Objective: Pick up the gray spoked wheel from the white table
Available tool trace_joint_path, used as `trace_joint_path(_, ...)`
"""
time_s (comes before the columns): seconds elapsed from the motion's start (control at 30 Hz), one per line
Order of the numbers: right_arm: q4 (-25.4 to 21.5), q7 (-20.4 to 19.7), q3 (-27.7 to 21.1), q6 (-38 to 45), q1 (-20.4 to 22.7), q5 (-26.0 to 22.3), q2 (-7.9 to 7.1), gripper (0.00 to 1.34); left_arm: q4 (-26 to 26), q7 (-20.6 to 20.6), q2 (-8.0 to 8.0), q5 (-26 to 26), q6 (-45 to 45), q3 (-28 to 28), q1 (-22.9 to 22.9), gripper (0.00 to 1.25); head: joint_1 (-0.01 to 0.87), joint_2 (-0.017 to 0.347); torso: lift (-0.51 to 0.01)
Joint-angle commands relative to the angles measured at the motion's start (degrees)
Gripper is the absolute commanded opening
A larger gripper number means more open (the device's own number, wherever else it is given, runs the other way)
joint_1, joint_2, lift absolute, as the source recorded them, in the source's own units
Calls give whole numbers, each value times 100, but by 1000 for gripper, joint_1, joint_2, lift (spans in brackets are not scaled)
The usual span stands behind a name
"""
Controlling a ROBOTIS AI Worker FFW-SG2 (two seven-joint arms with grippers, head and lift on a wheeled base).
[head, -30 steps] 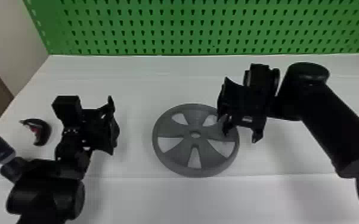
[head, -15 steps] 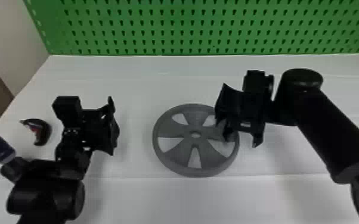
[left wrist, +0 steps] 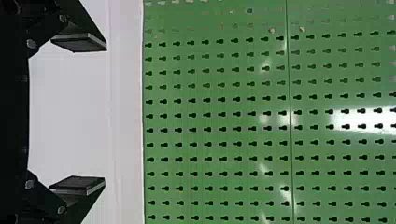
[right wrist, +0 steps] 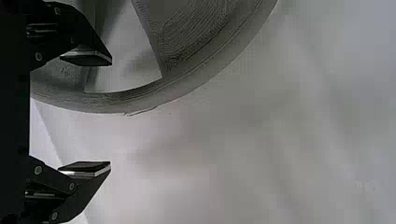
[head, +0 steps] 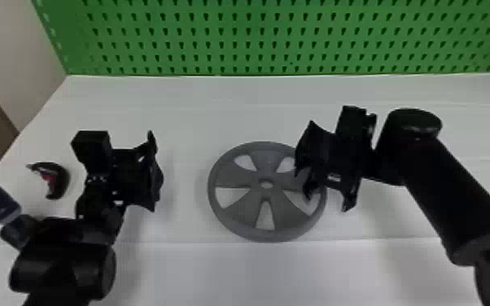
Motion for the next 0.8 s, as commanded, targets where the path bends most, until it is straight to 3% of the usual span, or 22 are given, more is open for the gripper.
trace_joint_path(0.0,8,138,38,-134,44,66,18,868,2,0,0,13,0,-15,-13,996,806,44,-98)
trace_joint_path(0.77,-36,410,30,-486,88,435,80,822,2,0,0,48,26,-15,-5,996,806,44,-98)
